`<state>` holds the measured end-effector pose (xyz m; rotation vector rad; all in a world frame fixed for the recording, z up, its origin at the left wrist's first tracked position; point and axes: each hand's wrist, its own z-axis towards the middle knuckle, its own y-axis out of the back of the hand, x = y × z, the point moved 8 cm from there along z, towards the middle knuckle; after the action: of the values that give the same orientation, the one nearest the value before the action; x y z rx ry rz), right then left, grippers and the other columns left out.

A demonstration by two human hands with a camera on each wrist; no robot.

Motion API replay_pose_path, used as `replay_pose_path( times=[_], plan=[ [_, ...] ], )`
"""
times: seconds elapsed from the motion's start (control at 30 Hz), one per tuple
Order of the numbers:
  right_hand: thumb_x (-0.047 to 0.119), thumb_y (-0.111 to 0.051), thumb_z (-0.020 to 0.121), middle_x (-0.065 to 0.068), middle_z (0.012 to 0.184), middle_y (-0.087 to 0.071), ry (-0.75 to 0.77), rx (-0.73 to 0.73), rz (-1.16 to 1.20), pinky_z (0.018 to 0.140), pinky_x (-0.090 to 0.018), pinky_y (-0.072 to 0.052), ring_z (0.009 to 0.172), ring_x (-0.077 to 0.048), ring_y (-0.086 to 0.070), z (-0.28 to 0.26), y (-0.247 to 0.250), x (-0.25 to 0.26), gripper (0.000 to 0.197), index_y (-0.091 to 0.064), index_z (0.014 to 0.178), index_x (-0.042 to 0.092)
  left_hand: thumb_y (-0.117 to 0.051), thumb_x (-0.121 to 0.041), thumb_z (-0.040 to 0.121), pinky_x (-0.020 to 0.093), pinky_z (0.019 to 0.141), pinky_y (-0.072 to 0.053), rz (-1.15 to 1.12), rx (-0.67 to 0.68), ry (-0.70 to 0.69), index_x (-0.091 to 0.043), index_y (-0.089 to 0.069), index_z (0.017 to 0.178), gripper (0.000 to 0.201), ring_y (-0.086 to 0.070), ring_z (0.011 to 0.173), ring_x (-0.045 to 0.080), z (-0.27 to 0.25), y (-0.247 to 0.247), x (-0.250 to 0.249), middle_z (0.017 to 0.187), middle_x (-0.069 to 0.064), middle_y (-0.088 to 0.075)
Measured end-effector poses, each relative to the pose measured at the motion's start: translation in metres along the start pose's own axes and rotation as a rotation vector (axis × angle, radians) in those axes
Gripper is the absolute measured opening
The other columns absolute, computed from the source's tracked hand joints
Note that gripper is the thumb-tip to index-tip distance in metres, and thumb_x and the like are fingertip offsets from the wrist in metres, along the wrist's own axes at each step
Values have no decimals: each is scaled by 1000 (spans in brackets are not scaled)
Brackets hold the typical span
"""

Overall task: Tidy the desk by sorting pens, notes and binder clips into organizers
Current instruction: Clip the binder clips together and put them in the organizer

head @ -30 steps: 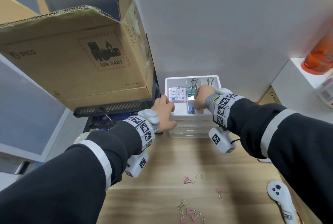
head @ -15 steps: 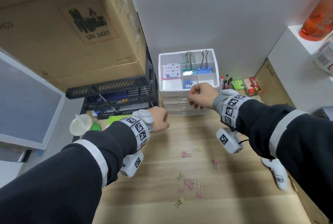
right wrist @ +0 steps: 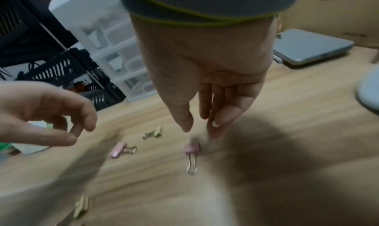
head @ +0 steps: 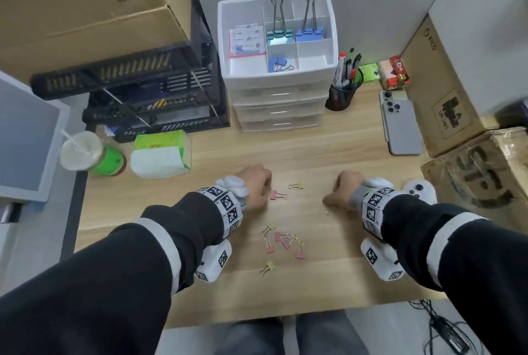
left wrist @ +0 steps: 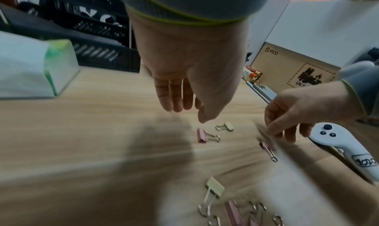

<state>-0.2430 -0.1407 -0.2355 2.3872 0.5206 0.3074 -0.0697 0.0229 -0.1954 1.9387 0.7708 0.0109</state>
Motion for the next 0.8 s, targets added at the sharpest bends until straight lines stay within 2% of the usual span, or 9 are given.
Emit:
replay_pose_path(
  times=[0.07,0.2,0.33,0.47,0.57,0.67,0.73,0.8],
  plan=[
    [53,-67,42,4,59,-69,30,-67,-1,66,-34,-61,58,-19,-67,-9,-8,2,43,-67,67,18,-63,-11,79,39,80,-50,-19,-39,-18,-16,-67,93,15,-59,94,25,3,-8,-4,100,1,-59],
    [49,-63,65,0,75,-67,84,-130,19,66,-29,-55,67,-21,-64,-17,-18,5,33,-61,76,19,-64,-11,75,42,84,-48,-16,-59,-91,-14,-64,103,28,-54,98,26,10,-30,-11,105,5,-60],
    [37,-61,66,2,76,-66,126,-106,74,74,-30,-56,71,-21,-64,-15,-27,14,21,-62,78,20,-64,-10,74,43,83,-48,-19,-63,-94,-18,-57,102,29,-52,96,24,11,-37,-15,103,2,-59],
    [22,-62,71,6,77,-66,251,-111,301,67,-26,-51,74,-19,-63,-19,-33,21,7,-59,77,21,-59,-9,84,41,84,-48,18,-16,-83,-14,-60,106,23,-55,99,27,12,-46,-17,108,6,-58],
    [14,-64,78,6,78,-64,342,-22,347,71,-26,-47,77,-17,-59,-24,-44,28,9,-61,84,19,-56,-14,89,40,81,-50,17,13,-29,-8,-62,112,25,-58,96,31,10,-50,-16,112,11,-54],
    [11,-53,87,1,84,-64,428,67,298,79,-30,-48,86,-24,-60,-27,-57,38,13,-61,82,20,-48,-27,91,41,80,-49,3,22,22,-4,-68,104,33,-57,90,33,3,-48,-8,105,13,-51],
    [11,-50,89,1,83,-63,468,155,276,75,-28,-46,82,-20,-58,-33,-66,47,18,-61,79,20,-30,-39,89,42,83,-49,7,56,45,-6,-70,103,53,-57,90,31,-5,-46,0,103,12,-54],
    [11,-54,87,5,76,-59,537,248,229,69,-26,-44,73,-16,-53,-44,-76,59,15,-61,78,20,-21,-40,86,43,84,-52,3,76,58,-9,-68,102,59,-61,91,30,-13,-45,10,102,11,-62]
  ],
)
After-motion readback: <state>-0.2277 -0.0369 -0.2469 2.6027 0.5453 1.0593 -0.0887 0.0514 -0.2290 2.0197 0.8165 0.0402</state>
